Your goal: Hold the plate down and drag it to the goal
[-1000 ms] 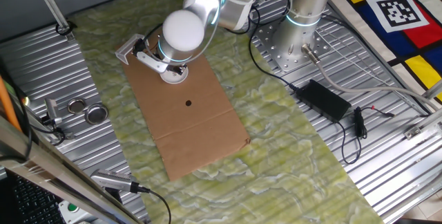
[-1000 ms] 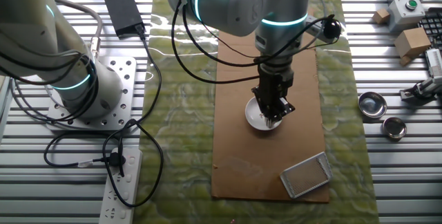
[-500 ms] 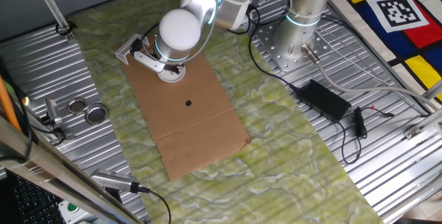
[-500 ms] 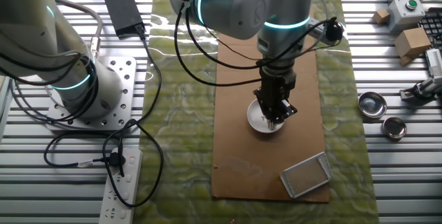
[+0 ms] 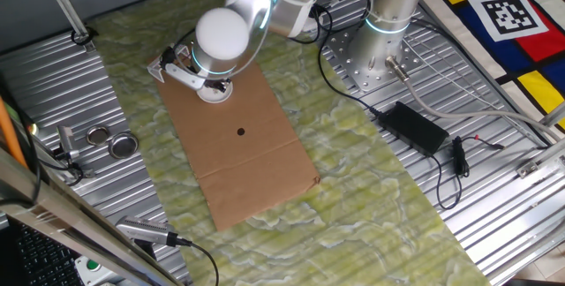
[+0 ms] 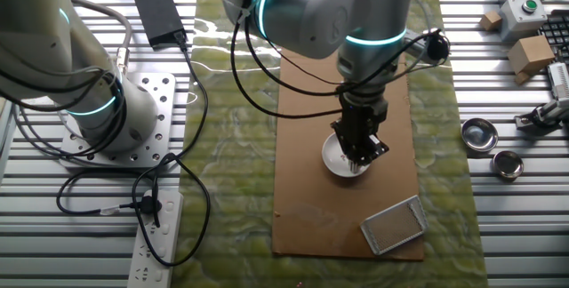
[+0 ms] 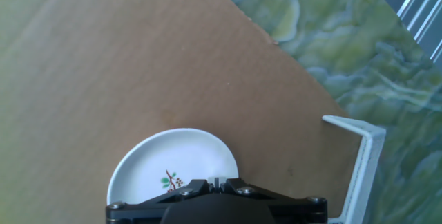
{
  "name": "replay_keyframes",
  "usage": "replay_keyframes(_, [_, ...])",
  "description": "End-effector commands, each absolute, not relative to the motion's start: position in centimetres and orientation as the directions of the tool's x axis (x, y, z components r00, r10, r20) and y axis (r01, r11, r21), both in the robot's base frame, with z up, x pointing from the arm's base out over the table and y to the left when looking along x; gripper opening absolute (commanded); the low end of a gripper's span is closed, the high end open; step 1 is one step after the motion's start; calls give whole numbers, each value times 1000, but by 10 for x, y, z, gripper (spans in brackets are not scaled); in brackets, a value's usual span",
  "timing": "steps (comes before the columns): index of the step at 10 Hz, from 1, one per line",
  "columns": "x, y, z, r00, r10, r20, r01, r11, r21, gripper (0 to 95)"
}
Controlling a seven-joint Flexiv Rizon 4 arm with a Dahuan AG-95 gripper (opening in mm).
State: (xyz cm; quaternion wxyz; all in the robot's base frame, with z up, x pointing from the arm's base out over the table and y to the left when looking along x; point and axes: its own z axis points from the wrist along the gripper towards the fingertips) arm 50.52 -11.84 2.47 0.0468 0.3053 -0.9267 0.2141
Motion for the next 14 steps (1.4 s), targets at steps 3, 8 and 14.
replay_keyframes(3, [512, -129, 26, -798, -562, 218, -601, 713, -361, 0])
replay_keyframes(8, [517, -136, 28, -788, -576, 218, -613, 706, -354, 0])
replay_keyframes(14, [521, -147, 28, -774, -594, 219, -631, 693, -349, 0])
